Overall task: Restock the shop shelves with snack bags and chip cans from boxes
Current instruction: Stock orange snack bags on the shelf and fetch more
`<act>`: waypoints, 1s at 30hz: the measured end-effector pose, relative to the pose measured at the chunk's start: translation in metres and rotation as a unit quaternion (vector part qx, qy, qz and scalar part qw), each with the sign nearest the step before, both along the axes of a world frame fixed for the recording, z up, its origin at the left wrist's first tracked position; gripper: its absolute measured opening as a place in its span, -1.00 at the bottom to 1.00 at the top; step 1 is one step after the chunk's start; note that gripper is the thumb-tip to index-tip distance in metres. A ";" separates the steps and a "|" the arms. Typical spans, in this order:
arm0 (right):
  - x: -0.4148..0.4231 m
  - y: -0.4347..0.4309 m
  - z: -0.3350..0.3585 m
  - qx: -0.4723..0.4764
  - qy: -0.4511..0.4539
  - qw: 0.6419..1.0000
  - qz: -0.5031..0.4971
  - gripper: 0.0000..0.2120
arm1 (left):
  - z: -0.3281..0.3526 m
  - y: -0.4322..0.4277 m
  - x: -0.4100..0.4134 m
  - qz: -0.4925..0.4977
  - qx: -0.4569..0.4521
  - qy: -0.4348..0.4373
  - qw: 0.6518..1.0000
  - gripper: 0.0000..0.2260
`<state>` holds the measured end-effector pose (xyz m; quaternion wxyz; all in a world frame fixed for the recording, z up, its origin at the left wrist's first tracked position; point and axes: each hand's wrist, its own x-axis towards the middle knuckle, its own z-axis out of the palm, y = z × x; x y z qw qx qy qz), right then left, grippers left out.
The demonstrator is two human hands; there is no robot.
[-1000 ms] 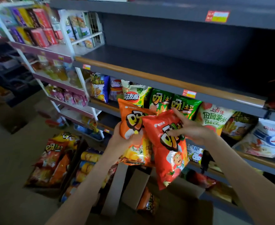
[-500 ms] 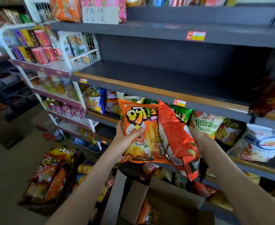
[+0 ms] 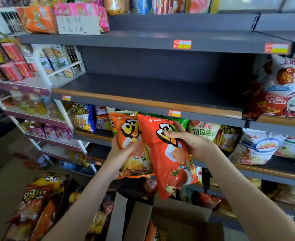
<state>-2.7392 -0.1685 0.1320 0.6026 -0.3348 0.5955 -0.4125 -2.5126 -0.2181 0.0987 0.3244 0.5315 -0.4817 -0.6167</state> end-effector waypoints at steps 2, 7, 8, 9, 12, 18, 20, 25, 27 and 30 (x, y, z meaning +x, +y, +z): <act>0.000 -0.006 -0.002 -0.026 0.033 0.999 0.022 -0.06 | 0.001 -0.003 0.000 0.005 -0.007 -0.004 1.000 -0.10; 0.004 -0.020 0.005 -0.094 0.130 0.985 0.055 -0.07 | 0.001 -0.017 0.002 0.015 -0.011 -0.004 1.000 -0.14; 0.004 -0.023 0.007 -0.106 0.140 0.983 0.050 -0.09 | 0.002 -0.021 0.002 0.016 -0.014 0.000 1.000 -0.14; 0.003 -0.025 0.011 -0.120 0.146 0.981 0.039 -0.11 | 0.003 -0.024 0.002 0.015 -0.014 0.006 1.000 -0.13; -0.003 -0.024 0.024 -0.169 0.136 0.976 -0.013 -0.18 | 0.012 -0.035 -0.001 0.015 -0.031 0.029 0.999 -0.06; -0.043 -0.015 0.052 -0.315 0.110 0.915 -0.227 -0.25 | 0.041 -0.055 -0.031 0.050 -0.107 0.090 0.989 -0.24; -0.058 -0.013 0.059 -0.343 0.156 0.875 -0.303 -0.23 | 0.051 -0.059 -0.046 0.054 -0.135 0.099 0.984 -0.20; -0.092 -0.011 0.067 -0.348 0.295 0.799 -0.393 -0.13 | 0.062 -0.062 -0.083 0.083 -0.172 0.117 0.975 -0.19; -0.105 -0.015 0.065 -0.313 0.338 0.798 -0.388 -0.12 | 0.063 -0.060 -0.098 0.082 -0.172 0.113 0.975 -0.21; -0.122 -0.026 0.057 -0.289 0.374 0.797 -0.376 -0.11 | 0.060 -0.058 -0.121 0.049 -0.172 0.112 0.978 -0.19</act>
